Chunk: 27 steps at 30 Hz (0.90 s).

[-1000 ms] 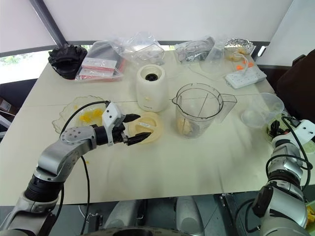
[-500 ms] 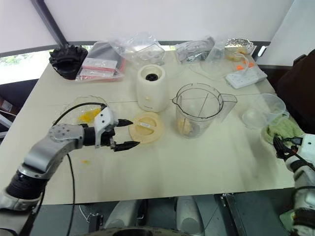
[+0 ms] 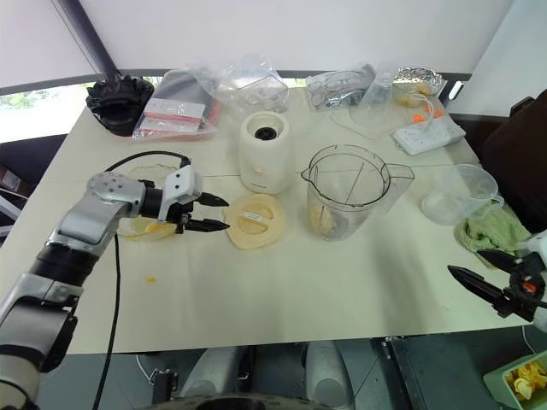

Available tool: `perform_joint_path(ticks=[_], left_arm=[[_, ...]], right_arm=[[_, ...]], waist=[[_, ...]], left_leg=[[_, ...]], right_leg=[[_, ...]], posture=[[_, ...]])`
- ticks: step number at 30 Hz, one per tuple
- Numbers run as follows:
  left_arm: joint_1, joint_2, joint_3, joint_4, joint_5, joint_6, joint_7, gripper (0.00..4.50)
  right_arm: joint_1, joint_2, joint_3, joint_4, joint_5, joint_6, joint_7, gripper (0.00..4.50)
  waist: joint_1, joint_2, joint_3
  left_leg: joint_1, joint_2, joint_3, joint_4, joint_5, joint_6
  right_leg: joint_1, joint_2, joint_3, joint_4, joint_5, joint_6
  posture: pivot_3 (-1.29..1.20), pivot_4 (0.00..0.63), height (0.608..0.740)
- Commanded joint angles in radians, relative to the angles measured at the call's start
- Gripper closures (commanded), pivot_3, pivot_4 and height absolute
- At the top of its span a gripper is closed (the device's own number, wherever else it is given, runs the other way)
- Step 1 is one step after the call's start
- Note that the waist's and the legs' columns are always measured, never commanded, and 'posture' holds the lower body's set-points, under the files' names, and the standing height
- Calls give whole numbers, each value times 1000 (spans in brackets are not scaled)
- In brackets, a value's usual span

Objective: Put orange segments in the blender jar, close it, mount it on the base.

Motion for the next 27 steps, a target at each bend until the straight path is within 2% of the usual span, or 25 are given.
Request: perform_joint_path(ticks=[1, 6, 12, 18, 27], left_arm=[[-47, -3, -16, 106, 52, -116, -64, 1830], [-173, -72, -52, 385, 143, -286, -89, 1830], [-311, -205, -83, 716, 276, -484, -5, 1830], [-376, -284, -73, 849, 337, -554, 35, 1830], [-434, -339, -67, 931, 413, -580, 104, 1830]], right_arm=[[2, 47, -38, -172, 83, 66, -55, 1006], [9, 91, -129, -373, 282, 154, -144, 1006], [70, 122, -193, -434, 342, 173, -195, 1006], [168, 172, -260, -523, 423, 150, -260, 1006], [284, 221, -305, -596, 484, 73, -366, 1006]], waist=[[-1, 0, 0], [10, 0, 0], [28, -4, 0], [42, -7, 1], [45, -7, 1]], left_leg=[[0, 0, 0, 0, 0, 0], [-9, 0, -2, 0, 0, 0], [-17, -2, -1, 8, 0, 1], [-17, -1, -1, 10, -1, 1], [-17, 0, -1, 12, -1, 2]], right_leg=[[0, 0, 0, 0, 0, 0], [-9, 0, -2, 2, 2, 3], [-13, -1, -2, 3, 4, 4], [-13, 0, -2, 3, 4, 5], [-12, 0, -2, 4, 5, 5]], posture=[[0, 150, 740], [0, 150, 740], [0, 150, 740], [0, 150, 740], [0, 150, 740]])
